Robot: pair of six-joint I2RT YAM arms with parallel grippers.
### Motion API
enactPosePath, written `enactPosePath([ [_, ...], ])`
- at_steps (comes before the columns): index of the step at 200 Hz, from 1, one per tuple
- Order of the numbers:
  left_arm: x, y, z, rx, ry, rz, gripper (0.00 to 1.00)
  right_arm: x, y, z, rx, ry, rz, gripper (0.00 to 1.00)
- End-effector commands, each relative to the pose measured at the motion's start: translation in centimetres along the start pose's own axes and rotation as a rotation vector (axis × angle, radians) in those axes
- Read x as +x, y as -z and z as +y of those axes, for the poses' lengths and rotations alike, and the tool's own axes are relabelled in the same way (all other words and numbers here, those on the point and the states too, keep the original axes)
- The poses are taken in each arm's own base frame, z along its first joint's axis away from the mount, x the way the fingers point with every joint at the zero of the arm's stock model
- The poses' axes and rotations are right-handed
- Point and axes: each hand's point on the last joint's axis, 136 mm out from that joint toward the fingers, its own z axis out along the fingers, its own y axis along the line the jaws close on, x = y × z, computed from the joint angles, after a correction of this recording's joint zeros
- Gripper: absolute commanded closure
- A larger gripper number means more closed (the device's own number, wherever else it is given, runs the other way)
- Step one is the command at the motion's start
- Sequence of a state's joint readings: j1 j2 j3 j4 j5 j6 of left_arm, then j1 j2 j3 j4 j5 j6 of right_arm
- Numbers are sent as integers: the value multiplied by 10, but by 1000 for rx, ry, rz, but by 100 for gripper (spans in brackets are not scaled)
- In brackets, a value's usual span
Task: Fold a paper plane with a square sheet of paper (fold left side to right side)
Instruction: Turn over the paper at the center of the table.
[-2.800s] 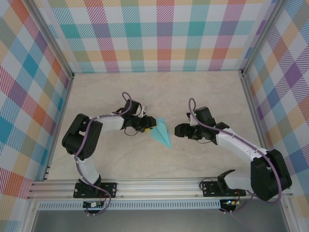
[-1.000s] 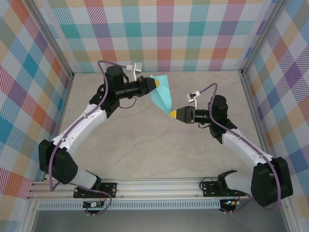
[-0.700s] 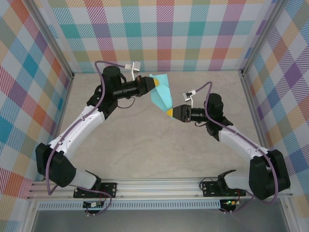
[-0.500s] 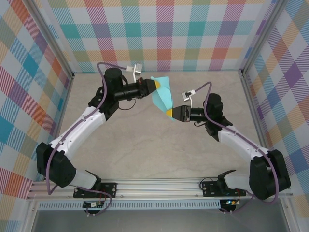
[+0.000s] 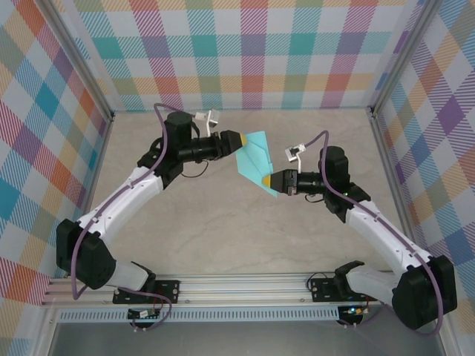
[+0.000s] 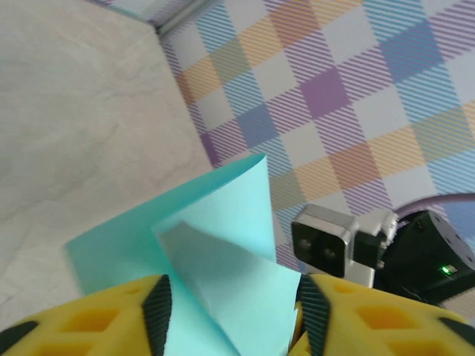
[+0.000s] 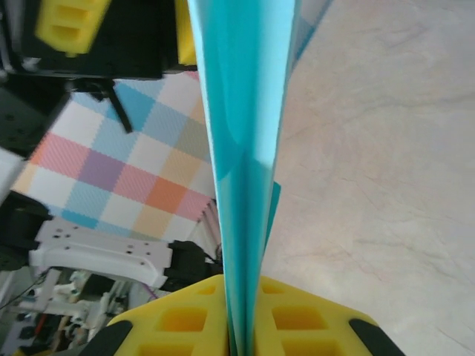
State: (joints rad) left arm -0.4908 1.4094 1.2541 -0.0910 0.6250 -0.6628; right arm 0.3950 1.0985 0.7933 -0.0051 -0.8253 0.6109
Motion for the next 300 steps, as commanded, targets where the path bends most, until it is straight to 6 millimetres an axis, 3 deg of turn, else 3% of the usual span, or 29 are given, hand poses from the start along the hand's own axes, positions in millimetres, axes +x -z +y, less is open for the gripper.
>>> enactPosePath([
  [1, 0, 29, 6, -176, -113, -39, 38, 25, 12, -33, 236, 4, 88, 88],
  [24, -6, 67, 27, -388, -183, -139, 32, 46, 29, -75, 561, 2, 196, 89],
  [45, -15, 105, 36, -523, -214, -280, 31, 56, 54, -111, 988, 97, 334, 90],
  [68, -22, 146, 41, -622, -214, -438, 31, 47, 69, -120, 1355, 278, 451, 92],
  [97, -23, 194, 53, -758, -170, -607, 31, 27, 61, -124, 1712, 507, 574, 92],
  [133, -17, 234, 57, -839, -144, -729, 29, 29, 27, -140, 1934, 732, 774, 93],
  [175, -15, 242, 58, -857, -141, -748, 27, 50, -17, -168, 1915, 817, 884, 93],
  [217, -15, 231, 62, -853, -141, -713, 27, 68, -31, -184, 1868, 825, 991, 86],
  [250, -15, 220, 65, -861, -148, -661, 25, 99, -53, -183, 1617, 702, 1033, 61],
  [279, -16, 208, 68, -859, -143, -607, 24, 108, -69, -154, 1378, 600, 925, 36],
  [300, -15, 197, 73, -853, -131, -575, 20, 109, -68, -129, 1226, 566, 848, 14],
])
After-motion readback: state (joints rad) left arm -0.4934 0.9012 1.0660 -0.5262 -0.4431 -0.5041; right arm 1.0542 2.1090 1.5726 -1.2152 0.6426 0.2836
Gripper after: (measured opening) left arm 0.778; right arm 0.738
